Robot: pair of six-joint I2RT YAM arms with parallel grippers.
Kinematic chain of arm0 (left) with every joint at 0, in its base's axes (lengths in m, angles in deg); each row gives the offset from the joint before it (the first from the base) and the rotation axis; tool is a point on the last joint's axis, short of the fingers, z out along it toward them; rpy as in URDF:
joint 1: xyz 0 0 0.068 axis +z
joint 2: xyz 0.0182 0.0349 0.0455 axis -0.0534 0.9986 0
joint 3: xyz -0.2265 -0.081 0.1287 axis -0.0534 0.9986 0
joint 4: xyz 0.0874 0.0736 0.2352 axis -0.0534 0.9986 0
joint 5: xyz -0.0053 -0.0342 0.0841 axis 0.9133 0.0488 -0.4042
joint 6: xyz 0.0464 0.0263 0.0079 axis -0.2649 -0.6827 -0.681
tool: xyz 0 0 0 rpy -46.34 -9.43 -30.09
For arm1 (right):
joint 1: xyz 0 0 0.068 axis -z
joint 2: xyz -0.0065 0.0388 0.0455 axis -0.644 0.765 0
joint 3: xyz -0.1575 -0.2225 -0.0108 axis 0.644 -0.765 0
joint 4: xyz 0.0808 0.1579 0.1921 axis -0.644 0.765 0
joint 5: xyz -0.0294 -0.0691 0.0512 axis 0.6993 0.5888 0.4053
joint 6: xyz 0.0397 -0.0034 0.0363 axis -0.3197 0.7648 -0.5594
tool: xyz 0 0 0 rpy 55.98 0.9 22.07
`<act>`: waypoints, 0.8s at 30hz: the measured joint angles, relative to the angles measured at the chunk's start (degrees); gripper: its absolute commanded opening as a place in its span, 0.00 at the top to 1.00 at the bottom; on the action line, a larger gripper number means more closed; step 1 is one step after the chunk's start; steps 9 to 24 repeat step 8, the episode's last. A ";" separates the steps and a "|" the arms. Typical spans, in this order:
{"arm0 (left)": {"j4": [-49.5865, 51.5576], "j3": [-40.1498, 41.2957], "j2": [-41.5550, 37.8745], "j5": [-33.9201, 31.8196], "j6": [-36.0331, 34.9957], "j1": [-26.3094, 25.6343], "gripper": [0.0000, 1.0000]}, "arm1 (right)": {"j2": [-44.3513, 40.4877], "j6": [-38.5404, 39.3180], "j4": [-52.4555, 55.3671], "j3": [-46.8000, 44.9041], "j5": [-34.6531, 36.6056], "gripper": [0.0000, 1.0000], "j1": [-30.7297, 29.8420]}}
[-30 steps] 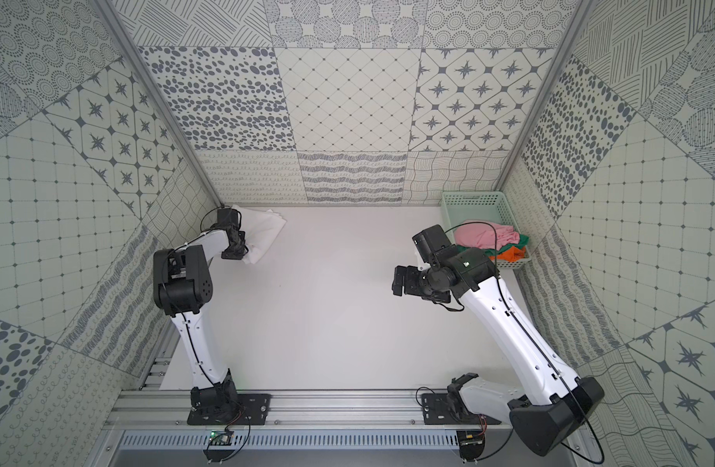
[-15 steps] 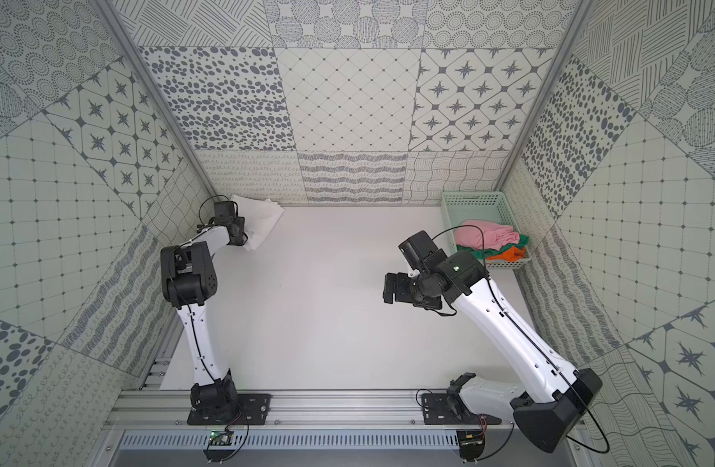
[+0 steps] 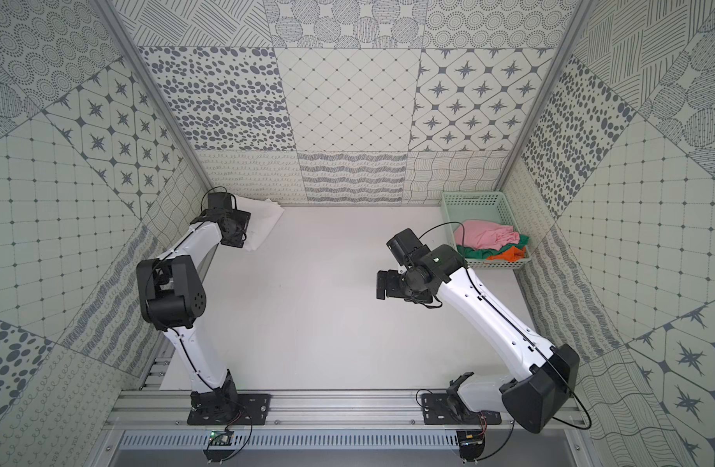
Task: Fold and stack t-shirts
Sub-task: Reset both arms
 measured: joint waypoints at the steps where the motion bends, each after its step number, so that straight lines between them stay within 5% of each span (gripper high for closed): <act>1: 1.81 0.20 -2.14 0.35 -1.05 -0.96 0.19 | 0.63 0.00 -0.26 0.00 0.96 0.02 0.00; 3: 5.03 0.66 -6.27 1.51 -3.58 -3.06 0.19 | 1.27 -0.02 -0.83 0.00 3.02 0.02 0.00; 6: 8.90 2.03 -11.87 3.23 -7.32 -6.45 0.01 | 1.07 0.00 -2.10 0.00 6.01 0.02 0.00; 24: 11.69 3.15 -15.37 4.50 -10.27 -9.22 0.01 | 1.01 0.20 -3.04 -0.02 8.02 0.02 0.00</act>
